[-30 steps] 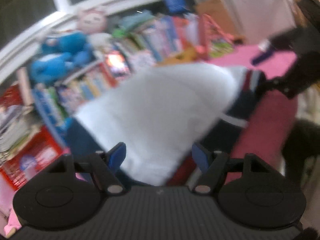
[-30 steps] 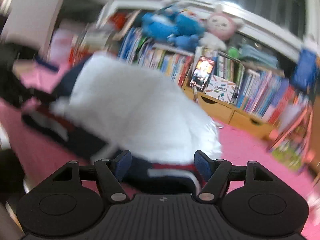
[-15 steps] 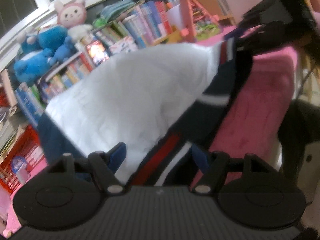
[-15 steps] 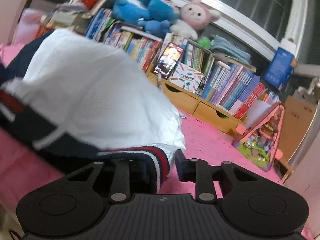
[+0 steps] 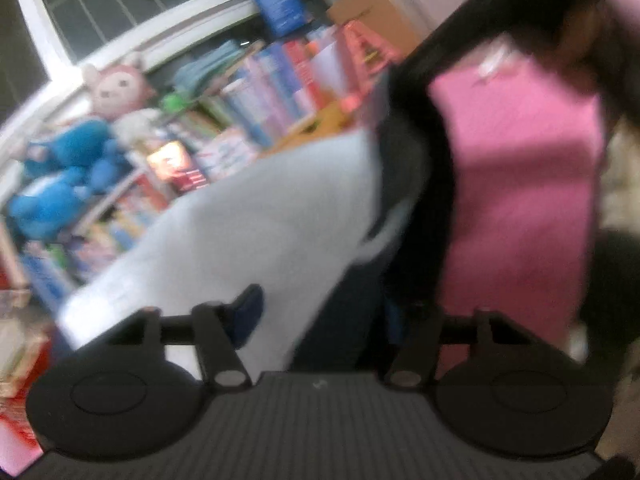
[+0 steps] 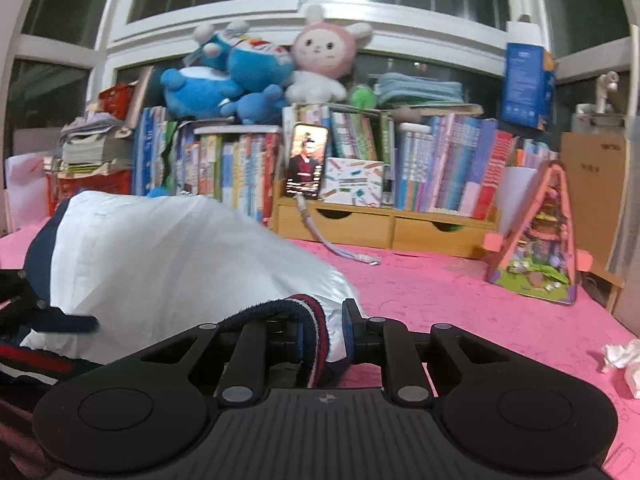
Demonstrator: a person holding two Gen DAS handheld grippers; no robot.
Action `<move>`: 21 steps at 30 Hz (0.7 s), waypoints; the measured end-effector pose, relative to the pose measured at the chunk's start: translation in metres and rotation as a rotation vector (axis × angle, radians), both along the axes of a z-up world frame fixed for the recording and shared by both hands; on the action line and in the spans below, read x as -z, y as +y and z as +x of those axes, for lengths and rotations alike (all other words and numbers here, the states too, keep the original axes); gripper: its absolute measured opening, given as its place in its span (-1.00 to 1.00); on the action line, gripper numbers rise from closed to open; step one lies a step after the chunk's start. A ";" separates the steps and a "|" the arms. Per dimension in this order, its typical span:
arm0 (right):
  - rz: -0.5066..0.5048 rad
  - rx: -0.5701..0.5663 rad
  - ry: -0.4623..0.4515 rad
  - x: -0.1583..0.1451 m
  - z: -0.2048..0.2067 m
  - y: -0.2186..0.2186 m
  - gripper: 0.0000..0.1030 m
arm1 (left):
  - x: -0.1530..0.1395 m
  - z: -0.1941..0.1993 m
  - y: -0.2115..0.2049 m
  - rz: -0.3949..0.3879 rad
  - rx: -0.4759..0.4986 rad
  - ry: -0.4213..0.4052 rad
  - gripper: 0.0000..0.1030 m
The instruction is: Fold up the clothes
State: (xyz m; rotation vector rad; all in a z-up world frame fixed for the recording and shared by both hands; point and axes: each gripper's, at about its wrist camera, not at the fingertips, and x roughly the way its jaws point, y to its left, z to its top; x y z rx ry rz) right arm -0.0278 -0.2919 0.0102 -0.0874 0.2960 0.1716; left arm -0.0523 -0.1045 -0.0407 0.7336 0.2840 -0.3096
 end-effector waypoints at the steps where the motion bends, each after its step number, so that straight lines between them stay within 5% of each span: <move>1: -0.006 0.010 -0.002 0.001 -0.002 -0.002 -0.62 | 0.003 0.002 0.006 0.030 -0.039 -0.019 0.05; 6: -0.070 0.067 0.028 0.026 -0.011 -0.007 -0.62 | 0.011 0.003 0.063 0.139 -0.280 -0.066 -0.07; 11: -0.204 0.011 0.112 0.057 -0.016 0.006 -0.59 | -0.014 0.003 0.118 -0.027 -0.444 -0.017 -0.05; 15: -0.316 -0.043 0.136 0.057 -0.007 0.025 -0.59 | -0.026 0.015 0.132 -0.103 -0.471 -0.003 -0.05; 19: -0.379 -0.096 0.173 0.042 0.039 0.023 -0.59 | -0.032 0.054 0.141 -0.060 -0.418 0.011 -0.05; 21: -0.494 -0.085 0.077 0.019 0.072 0.026 -0.57 | -0.062 0.083 0.144 -0.020 -0.387 -0.087 -0.05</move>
